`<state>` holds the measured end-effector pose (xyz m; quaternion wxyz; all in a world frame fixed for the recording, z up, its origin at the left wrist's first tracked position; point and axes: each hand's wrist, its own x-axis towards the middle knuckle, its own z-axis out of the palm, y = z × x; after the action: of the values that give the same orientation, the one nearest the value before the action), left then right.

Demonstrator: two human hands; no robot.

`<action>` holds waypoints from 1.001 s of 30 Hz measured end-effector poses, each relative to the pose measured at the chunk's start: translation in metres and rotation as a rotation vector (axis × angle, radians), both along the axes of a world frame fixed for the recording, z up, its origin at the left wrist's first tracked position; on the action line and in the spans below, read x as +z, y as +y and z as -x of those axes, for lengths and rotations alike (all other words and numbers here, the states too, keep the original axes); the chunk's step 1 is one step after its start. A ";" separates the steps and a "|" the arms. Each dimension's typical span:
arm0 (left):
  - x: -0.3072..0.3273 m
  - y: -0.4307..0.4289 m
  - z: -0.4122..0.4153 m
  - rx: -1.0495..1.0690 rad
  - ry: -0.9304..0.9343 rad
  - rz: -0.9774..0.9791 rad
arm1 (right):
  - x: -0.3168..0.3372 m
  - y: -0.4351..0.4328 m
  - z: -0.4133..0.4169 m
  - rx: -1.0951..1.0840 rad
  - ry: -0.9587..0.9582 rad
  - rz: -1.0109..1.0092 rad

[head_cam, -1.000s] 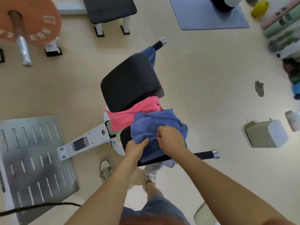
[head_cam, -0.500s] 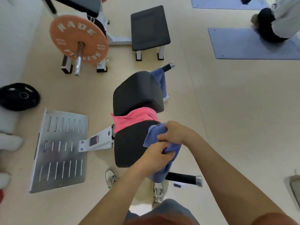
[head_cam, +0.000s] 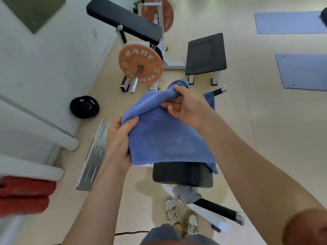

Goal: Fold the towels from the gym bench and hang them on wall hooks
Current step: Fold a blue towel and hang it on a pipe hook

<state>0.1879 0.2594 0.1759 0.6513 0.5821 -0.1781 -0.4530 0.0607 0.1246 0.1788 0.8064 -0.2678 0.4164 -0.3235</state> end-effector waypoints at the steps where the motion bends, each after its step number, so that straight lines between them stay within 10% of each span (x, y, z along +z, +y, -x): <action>1: 0.010 0.003 -0.016 0.059 -0.009 0.030 | 0.011 -0.001 -0.020 0.053 -0.002 0.027; 13: 0.082 0.019 -0.050 -0.114 0.041 0.537 | 0.092 -0.017 -0.065 0.150 -0.545 0.184; 21: -0.051 -0.008 0.112 -0.281 -0.182 -0.271 | -0.094 -0.022 0.088 0.147 0.040 -0.116; 30: -0.133 -0.017 0.318 -0.535 -0.462 -0.508 | -0.177 -0.006 0.251 0.607 0.638 0.064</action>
<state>-0.1306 0.2427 0.0430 0.2902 0.7432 -0.3468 -0.4932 -0.1906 0.1181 0.0019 0.6873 -0.4891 0.5369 0.0141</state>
